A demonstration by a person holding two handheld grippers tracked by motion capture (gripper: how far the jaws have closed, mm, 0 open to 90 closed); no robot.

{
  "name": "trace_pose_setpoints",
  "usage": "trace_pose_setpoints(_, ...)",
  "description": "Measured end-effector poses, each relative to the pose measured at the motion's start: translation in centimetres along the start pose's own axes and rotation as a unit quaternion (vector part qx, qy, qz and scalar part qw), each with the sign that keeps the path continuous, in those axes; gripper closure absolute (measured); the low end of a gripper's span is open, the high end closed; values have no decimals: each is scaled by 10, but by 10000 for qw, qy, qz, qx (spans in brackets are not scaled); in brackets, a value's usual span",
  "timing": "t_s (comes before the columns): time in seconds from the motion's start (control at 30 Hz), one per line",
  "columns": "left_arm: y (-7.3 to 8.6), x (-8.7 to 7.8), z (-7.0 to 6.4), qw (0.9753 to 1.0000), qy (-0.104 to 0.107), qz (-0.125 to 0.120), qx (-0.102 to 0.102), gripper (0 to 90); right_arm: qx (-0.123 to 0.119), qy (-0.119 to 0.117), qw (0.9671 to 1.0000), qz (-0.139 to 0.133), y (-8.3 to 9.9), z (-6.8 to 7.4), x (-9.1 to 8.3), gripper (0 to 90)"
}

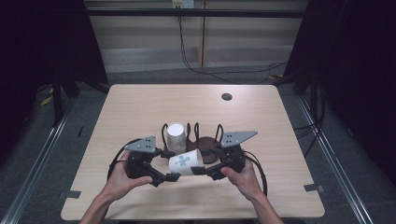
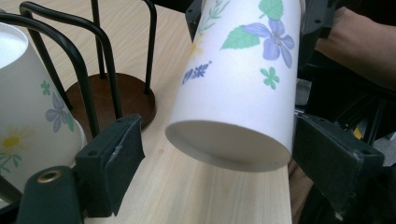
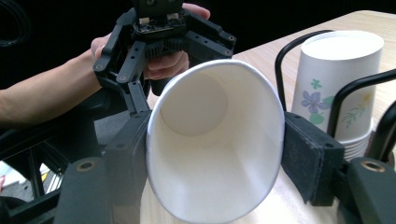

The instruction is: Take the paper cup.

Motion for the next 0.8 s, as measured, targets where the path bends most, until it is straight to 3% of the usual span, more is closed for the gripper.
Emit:
trace_pose_setpoints(0.23, 1, -2, 2, 9998, -97, 65, 146, 159, -26, 191, 9998, 66, 0, 0, -4, 308)
trace_pose_setpoints(0.33, 1, -4, 4, 9999, -46, -28, 126, 158, 16, 180, 9998, 45, 0, -1, -5, 308)
trace_pose_setpoints(0.8, 7, -10, 10, 9997, -215, -12, 76, 158, 155, 353, 9991, 195, 1, -2, -11, 307)
Point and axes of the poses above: each handheld gripper's, and its own axes: x roughly forward along the jaws, y roughly out of its underside, z roughly to its left, the point moved 2 cm from there along x, roughly forward along the jaws, and after that the axes turned 5 degrees about -y, right-handed, at the moved point
